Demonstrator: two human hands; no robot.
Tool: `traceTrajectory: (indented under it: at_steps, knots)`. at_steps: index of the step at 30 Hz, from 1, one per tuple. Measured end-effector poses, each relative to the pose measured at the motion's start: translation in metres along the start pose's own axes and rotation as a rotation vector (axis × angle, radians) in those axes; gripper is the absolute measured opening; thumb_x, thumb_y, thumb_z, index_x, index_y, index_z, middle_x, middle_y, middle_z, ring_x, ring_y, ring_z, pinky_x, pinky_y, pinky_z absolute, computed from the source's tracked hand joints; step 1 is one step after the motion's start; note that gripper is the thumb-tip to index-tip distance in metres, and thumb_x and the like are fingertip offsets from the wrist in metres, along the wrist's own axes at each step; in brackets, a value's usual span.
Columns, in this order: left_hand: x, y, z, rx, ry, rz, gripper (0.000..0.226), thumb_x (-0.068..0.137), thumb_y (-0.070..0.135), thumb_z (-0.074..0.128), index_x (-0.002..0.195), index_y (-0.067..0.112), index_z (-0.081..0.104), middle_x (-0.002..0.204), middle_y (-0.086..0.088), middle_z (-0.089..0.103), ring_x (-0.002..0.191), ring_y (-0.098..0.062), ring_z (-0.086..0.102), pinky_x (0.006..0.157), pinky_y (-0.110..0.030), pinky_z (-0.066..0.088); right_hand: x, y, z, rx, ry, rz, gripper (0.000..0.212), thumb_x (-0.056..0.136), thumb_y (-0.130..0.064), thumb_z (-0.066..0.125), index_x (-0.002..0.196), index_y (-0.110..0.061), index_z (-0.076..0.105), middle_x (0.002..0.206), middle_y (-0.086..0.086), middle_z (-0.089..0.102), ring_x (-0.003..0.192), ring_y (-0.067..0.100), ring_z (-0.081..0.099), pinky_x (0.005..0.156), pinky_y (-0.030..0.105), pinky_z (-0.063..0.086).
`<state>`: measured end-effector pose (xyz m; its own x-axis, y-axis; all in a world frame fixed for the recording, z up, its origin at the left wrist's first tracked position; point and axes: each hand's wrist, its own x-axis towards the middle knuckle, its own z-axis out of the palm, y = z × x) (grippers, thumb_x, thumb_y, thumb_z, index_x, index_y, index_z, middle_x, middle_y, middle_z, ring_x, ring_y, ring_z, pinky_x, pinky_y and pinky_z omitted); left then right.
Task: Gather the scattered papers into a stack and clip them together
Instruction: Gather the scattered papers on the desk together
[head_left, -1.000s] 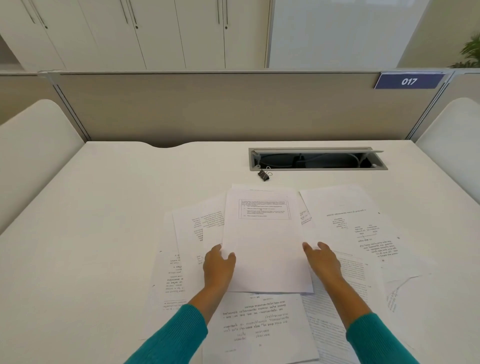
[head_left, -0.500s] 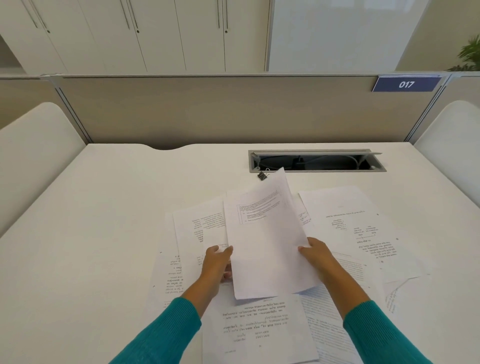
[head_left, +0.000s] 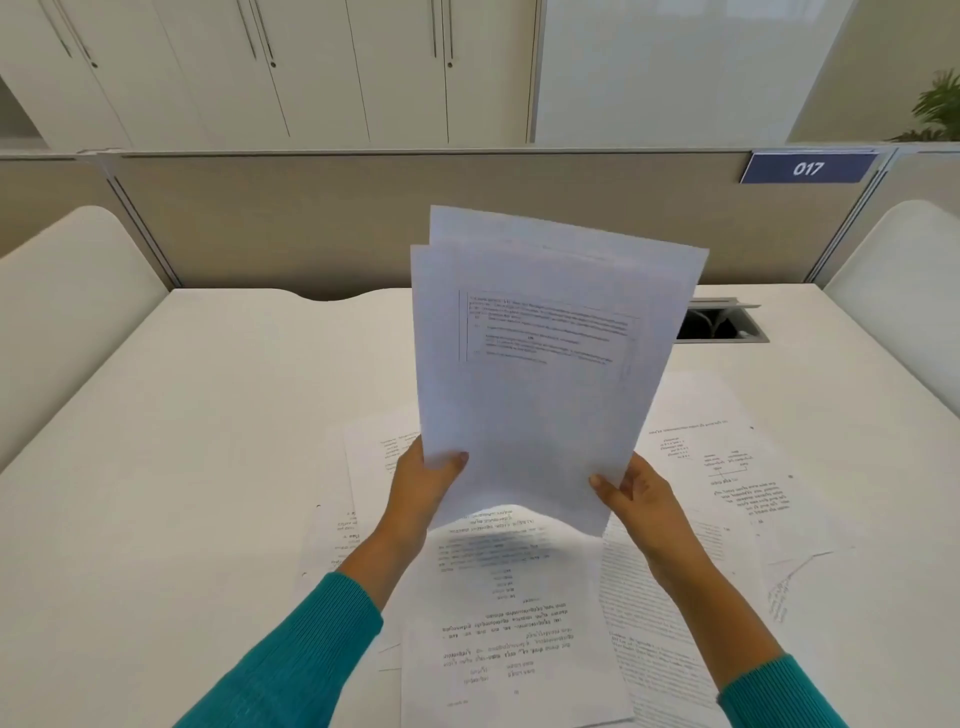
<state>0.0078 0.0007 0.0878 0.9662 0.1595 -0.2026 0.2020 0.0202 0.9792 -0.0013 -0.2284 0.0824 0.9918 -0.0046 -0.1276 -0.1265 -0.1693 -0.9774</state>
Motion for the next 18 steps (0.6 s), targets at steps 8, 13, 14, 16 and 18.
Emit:
traceTrajectory:
  at_steps: [8,13,14,16,18]
  knots:
    - [-0.009,-0.005,-0.002,-0.028,-0.003,0.072,0.034,0.091,0.01,0.054,0.125,0.013,0.054,0.115,-0.007,0.064,0.11,-0.031,0.06,0.092,-0.044,0.051,-0.004,0.001,0.009,0.133,0.013,0.031,0.036,0.078,-0.028,0.069,0.107,-0.036,0.05,0.103,-0.01,0.063,0.094,0.007,0.06,0.07,0.021,0.051]
    - [-0.016,-0.006,0.006,-0.097,0.034,0.135,0.028,0.095,0.016,0.046,0.12,0.018,0.057,0.114,-0.007,0.066,0.102,-0.026,0.064,0.085,-0.042,0.056,-0.008,-0.009,0.013,0.207,0.026,-0.061,0.026,0.075,-0.033,0.067,0.1,-0.034,0.058,0.095,-0.008,0.069,0.087,0.013,0.067,0.069,0.027,0.057]
    - [-0.018,-0.009,0.007,-0.11,0.049,0.132,0.028,0.095,0.016,0.046,0.12,0.019,0.056,0.113,-0.006,0.066,0.101,-0.024,0.064,0.082,-0.039,0.057,-0.009,-0.01,0.013,0.215,0.026,-0.091,0.026,0.073,-0.035,0.065,0.099,-0.034,0.059,0.091,-0.009,0.07,0.085,0.012,0.068,0.063,0.025,0.057]
    - [-0.022,-0.016,0.009,-0.123,0.07,0.117,0.029,0.095,0.016,0.045,0.123,0.019,0.055,0.112,-0.005,0.066,0.099,-0.022,0.065,0.078,-0.033,0.059,-0.011,-0.007,0.015,0.208,0.028,-0.113,0.026,0.072,-0.038,0.063,0.097,-0.034,0.06,0.088,-0.014,0.07,0.084,0.007,0.068,0.057,0.02,0.056]
    - [-0.025,-0.023,0.009,-0.143,0.079,0.089,0.031,0.095,0.015,0.046,0.125,0.019,0.053,0.111,-0.004,0.066,0.097,-0.02,0.065,0.07,-0.025,0.059,-0.011,0.0,0.017,0.177,0.024,-0.09,0.02,0.076,-0.035,0.064,0.096,-0.034,0.061,0.088,-0.014,0.071,0.083,0.008,0.069,0.058,0.02,0.055]
